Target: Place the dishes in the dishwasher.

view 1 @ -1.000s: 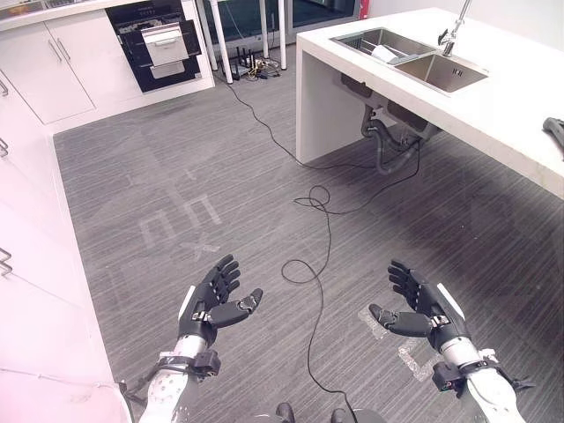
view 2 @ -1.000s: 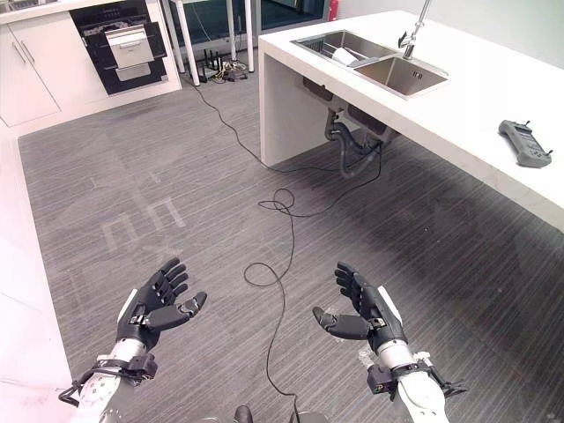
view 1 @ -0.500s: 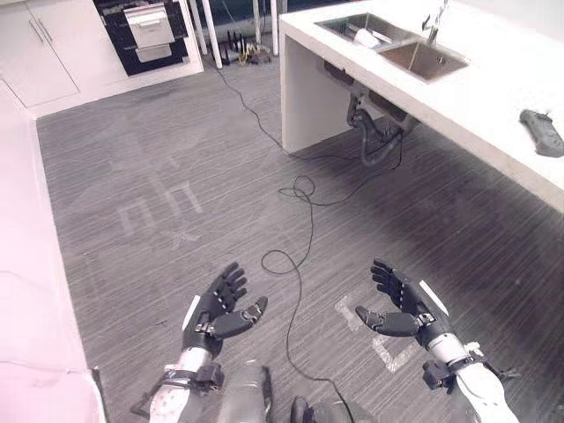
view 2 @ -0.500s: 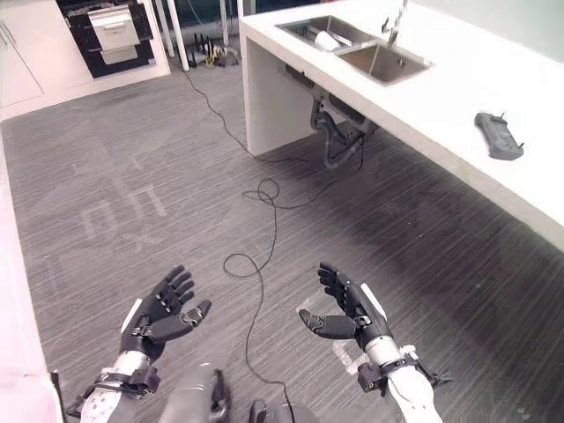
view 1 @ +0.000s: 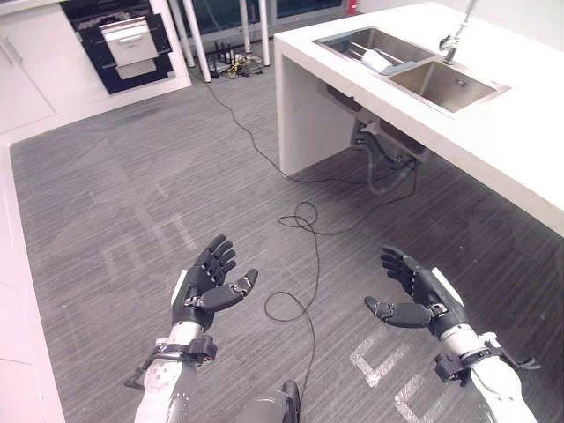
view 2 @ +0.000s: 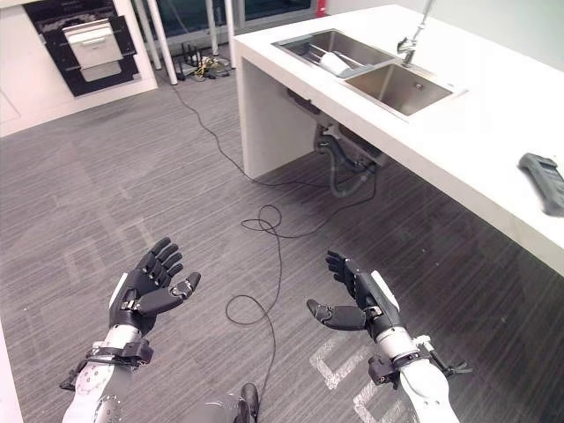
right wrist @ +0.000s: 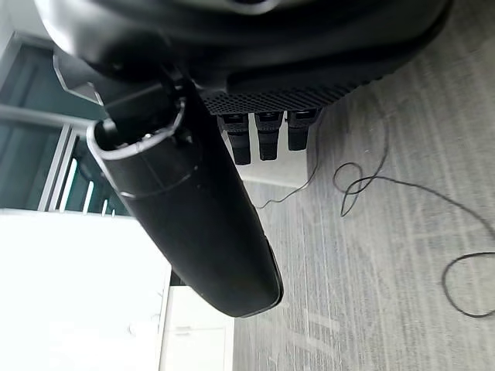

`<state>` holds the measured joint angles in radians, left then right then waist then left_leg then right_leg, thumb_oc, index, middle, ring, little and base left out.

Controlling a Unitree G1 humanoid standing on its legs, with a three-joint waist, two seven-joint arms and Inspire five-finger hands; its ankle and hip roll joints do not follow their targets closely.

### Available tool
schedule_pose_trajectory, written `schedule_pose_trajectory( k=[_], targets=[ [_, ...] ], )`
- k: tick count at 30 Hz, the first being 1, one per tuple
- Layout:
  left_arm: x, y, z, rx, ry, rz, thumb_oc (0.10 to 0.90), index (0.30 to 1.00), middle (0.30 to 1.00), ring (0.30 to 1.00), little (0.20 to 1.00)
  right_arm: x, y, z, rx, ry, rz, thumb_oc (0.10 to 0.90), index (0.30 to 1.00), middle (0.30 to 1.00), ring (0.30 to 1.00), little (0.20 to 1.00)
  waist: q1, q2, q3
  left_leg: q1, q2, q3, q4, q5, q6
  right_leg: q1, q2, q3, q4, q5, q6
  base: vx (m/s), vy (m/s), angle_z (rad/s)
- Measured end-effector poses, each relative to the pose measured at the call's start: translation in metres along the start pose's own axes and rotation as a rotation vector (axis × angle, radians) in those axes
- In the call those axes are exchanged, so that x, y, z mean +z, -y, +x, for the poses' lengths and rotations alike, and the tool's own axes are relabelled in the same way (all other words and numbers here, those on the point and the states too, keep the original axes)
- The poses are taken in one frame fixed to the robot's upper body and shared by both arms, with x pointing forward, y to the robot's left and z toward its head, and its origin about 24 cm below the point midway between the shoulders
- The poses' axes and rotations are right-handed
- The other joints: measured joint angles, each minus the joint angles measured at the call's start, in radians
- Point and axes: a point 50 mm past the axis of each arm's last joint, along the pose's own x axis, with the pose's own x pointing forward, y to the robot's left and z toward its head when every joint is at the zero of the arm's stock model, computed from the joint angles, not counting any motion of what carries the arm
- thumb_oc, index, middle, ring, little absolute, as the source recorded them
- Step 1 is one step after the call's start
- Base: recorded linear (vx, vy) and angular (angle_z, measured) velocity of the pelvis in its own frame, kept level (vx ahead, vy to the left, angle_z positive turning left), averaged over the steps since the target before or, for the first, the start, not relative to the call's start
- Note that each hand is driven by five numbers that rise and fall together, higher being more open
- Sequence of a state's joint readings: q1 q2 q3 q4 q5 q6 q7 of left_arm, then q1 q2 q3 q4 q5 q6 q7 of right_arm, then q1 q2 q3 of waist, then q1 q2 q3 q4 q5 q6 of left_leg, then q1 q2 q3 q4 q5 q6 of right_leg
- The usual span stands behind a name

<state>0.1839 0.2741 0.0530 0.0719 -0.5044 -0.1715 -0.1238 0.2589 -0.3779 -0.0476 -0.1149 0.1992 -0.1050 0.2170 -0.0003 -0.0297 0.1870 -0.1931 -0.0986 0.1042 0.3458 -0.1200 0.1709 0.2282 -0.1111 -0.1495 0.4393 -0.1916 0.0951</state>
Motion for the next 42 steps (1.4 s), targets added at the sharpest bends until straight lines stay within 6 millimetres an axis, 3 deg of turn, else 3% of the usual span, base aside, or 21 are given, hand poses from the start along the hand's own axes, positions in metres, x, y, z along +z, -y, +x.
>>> schedule_pose_trajectory(
  k=[3,6,8,9,10,11,15,16,18,19,21,24,26,30,32,34,36,37,38,39,42],
  targets=[
    [-0.004,-0.007,-0.005,0.022,-0.036,0.007,0.800,0.900,0.900,0.900,0.900,-0.002,-0.007,0.001,-0.017,0.008,0.047,0.800,0.900,0.900,0.900,0.900,0.005,-0.014,-0.005,0.035,-0.031,-0.015,-0.021,-0.024,0.029,-0.166,-0.025,0.042,0.338,0.084,0.063,0.20,0.213,0.16],
    [-0.013,-0.011,-0.017,0.043,-0.090,0.014,0.800,0.900,0.900,0.900,0.900,-0.005,-0.010,-0.002,-0.007,-0.010,0.046,0.800,0.900,0.900,0.900,0.900,0.000,0.025,-0.002,0.084,-0.030,-0.007,-0.041,-0.047,0.051,-0.458,-0.045,0.016,0.624,0.015,0.004,0.15,0.069,-0.12],
    [-0.014,-0.012,-0.018,0.032,-0.105,0.031,0.800,0.900,0.900,0.900,0.900,-0.011,-0.013,-0.007,0.032,-0.052,0.006,0.800,0.900,0.900,0.900,0.900,-0.006,0.039,0.001,0.129,-0.026,-0.012,-0.103,-0.045,0.018,-0.546,-0.009,-0.048,0.421,-0.041,-0.041,0.23,-0.133,0.04],
    [-0.014,-0.011,-0.017,0.028,-0.107,0.024,0.800,0.900,0.900,0.900,0.900,-0.016,-0.011,-0.014,0.054,-0.091,-0.031,0.800,0.900,0.900,0.900,0.900,-0.020,0.052,-0.001,0.162,-0.012,-0.024,-0.137,-0.081,-0.089,-0.525,0.064,-0.062,0.109,-0.026,-0.073,0.22,-0.184,0.41],
    [-0.015,-0.015,-0.018,0.033,-0.111,0.027,0.800,0.900,0.900,0.900,0.900,-0.020,-0.011,-0.020,0.047,-0.111,-0.029,0.800,0.900,0.900,0.900,0.900,-0.030,0.022,0.004,0.143,0.013,0.039,-0.065,-0.136,-0.143,-0.503,0.067,-0.064,-0.072,0.002,-0.086,0.22,-0.226,0.71],
    [-0.011,-0.021,-0.017,0.016,-0.108,0.047,0.800,0.900,0.900,0.900,0.900,-0.025,-0.003,-0.027,0.019,-0.138,-0.039,0.800,0.900,0.900,0.900,0.900,-0.046,0.008,0.004,0.122,0.017,0.006,0.049,-0.199,-0.025,-0.543,0.028,-0.028,-0.112,0.061,-0.036,0.22,-0.247,0.47],
    [-0.020,-0.022,-0.019,0.024,-0.146,0.038,0.800,0.900,0.900,0.900,0.900,-0.027,0.016,-0.032,-0.059,-0.162,-0.060,0.800,0.900,0.900,0.900,0.900,-0.087,0.050,0.028,0.206,-0.016,-0.047,-0.051,-0.180,-0.008,-0.722,0.067,0.028,-0.077,0.122,-0.089,0.23,-0.295,0.43],
    [-0.022,-0.018,-0.019,0.021,-0.147,0.024,0.800,0.900,0.900,0.900,0.900,-0.026,0.016,-0.031,-0.064,-0.157,-0.059,0.800,0.900,0.900,0.900,0.900,-0.091,0.071,0.040,0.255,-0.017,-0.054,-0.068,-0.179,-0.014,-0.719,0.115,0.021,-0.068,0.140,-0.150,0.20,-0.298,0.31],
    [-0.023,-0.007,-0.022,-0.012,-0.139,0.001,0.800,0.900,0.900,0.900,0.900,-0.023,0.018,-0.033,-0.049,-0.155,-0.087,0.800,0.900,0.900,0.900,0.900,-0.107,0.033,0.005,0.341,-0.110,-0.053,-0.037,-0.177,-0.098,-0.584,0.155,-0.007,-0.119,0.225,-0.299,0.24,-0.359,0.43],
    [-0.024,0.002,-0.018,-0.005,-0.115,-0.069,0.800,0.900,0.900,0.900,0.900,-0.018,0.026,-0.026,-0.053,-0.144,-0.123,0.800,0.900,0.900,0.900,0.900,-0.099,0.074,-0.001,0.338,-0.107,-0.052,0.002,-0.185,-0.122,-0.574,0.174,0.028,-0.127,0.218,-0.297,0.22,-0.308,0.14],
    [0.001,0.011,-0.010,-0.056,-0.009,-0.090,0.800,0.900,0.900,0.900,0.900,-0.008,0.024,-0.012,-0.056,-0.089,-0.116,0.800,0.900,0.900,0.900,0.900,-0.073,0.053,-0.005,0.270,-0.033,-0.044,0.081,-0.261,-0.145,-0.534,0.175,0.054,-0.168,0.197,-0.299,0.19,-0.264,-0.04],
    [0.029,0.013,-0.009,-0.105,0.114,-0.034,0.800,0.900,0.900,0.900,0.900,0.019,0.023,-0.001,-0.020,0.031,-0.156,0.800,0.900,0.900,0.900,0.900,-0.070,0.028,-0.007,0.217,0.097,-0.039,-0.006,-0.238,-0.165,-0.492,0.171,0.058,-0.126,0.140,-0.253,0.15,-0.224,-0.16],
    [0.034,0.014,-0.006,-0.114,0.145,-0.028,0.800,0.900,0.900,0.900,0.900,0.029,0.025,0.000,0.009,0.061,-0.195,0.800,0.900,0.900,0.900,0.900,-0.089,0.036,-0.015,0.239,0.117,-0.029,-0.056,-0.170,-0.179,-0.492,0.169,0.055,-0.066,0.075,-0.194,0.14,-0.204,-0.07],
    [0.036,0.016,-0.004,-0.123,0.155,-0.030,0.800,0.900,0.900,0.900,0.900,0.025,0.025,-0.005,0.015,0.038,-0.198,0.800,0.900,0.900,0.900,0.900,-0.100,0.032,-0.018,0.282,0.110,-0.025,-0.095,-0.140,-0.219,-0.495,0.163,0.062,-0.026,0.016,-0.187,0.15,-0.160,-0.03],
    [0.033,0.016,-0.006,-0.114,0.146,-0.038,0.800,0.900,0.900,0.900,0.900,0.025,0.025,-0.006,0.015,0.036,-0.196,0.800,0.900,0.900,0.900,0.900,-0.081,0.019,-0.011,0.225,0.093,-0.026,0.078,-0.124,-0.240,-0.472,0.158,0.090,-0.015,-0.010,-0.199,0.13,-0.058,-0.19],
    [0.027,0.014,-0.012,-0.105,0.123,-0.040,0.800,0.900,0.900,0.900,0.900,0.025,0.023,-0.005,0.019,0.041,-0.190,0.800,0.900,0.900,0.900,0.900,-0.058,-0.007,0.002,0.037,0.094,-0.033,0.339,-0.138,-0.200,-0.430,0.158,0.118,-0.040,-0.004,-0.207,0.16,0.081,-0.30],
    [0.022,0.011,-0.019,-0.110,0.097,-0.031,0.800,0.900,0.900,0.900,0.900,0.025,0.024,-0.006,0.017,0.037,-0.192,0.800,0.900,0.900,0.900,0.900,-0.053,-0.020,0.011,-0.023,0.095,-0.007,0.091,-0.119,-0.150,-0.375,0.160,0.116,-0.107,0.006,-0.180,0.18,0.240,-0.13],
    [0.020,0.012,-0.021,-0.111,0.090,-0.036,0.800,0.900,0.900,0.900,0.900,0.025,0.026,-0.005,0.004,0.040,-0.191,0.800,0.900,0.900,0.900,0.900,-0.055,-0.001,0.010,-0.030,0.103,-0.011,-0.068,-0.080,-0.151,-0.347,0.157,0.097,-0.110,-0.033,-0.093,0.24,0.336,-0.26],
    [0.021,0.013,-0.023,-0.119,0.112,-0.038,0.800,0.900,0.900,0.900,0.900,0.030,0.030,-0.002,-0.010,0.060,-0.203,0.800,0.900,0.900,0.900,0.900,-0.037,0.008,0.012,-0.048,0.133,-0.023,-0.140,-0.053,-0.163,-0.388,0.116,0.034,-0.024,-0.081,-0.088,0.32,0.367,-0.48],
    [0.023,0.012,-0.023,-0.121,0.128,-0.033,0.800,0.900,0.900,0.900,0.900,0.035,0.031,0.002,-0.010,0.082,-0.212,0.800,0.900,0.900,0.900,0.900,-0.029,0.018,0.027,-0.077,0.169,-0.055,-0.130,-0.034,-0.188,-0.391,0.143,0.037,0.005,-0.086,-0.167,0.31,0.349,-0.48],
    [0.014,0.009,-0.022,-0.107,0.091,-0.029,0.800,0.900,0.900,0.900,0.900,0.036,0.035,0.000,-0.015,0.075,-0.225,0.800,0.900,0.900,0.900,0.900,-0.024,0.061,0.054,-0.136,0.171,-0.159,-0.060,-0.003,-0.197,-0.338,0.168,0.089,-0.020,-0.085,-0.152,0.29,0.387,-0.74]
  ],
)
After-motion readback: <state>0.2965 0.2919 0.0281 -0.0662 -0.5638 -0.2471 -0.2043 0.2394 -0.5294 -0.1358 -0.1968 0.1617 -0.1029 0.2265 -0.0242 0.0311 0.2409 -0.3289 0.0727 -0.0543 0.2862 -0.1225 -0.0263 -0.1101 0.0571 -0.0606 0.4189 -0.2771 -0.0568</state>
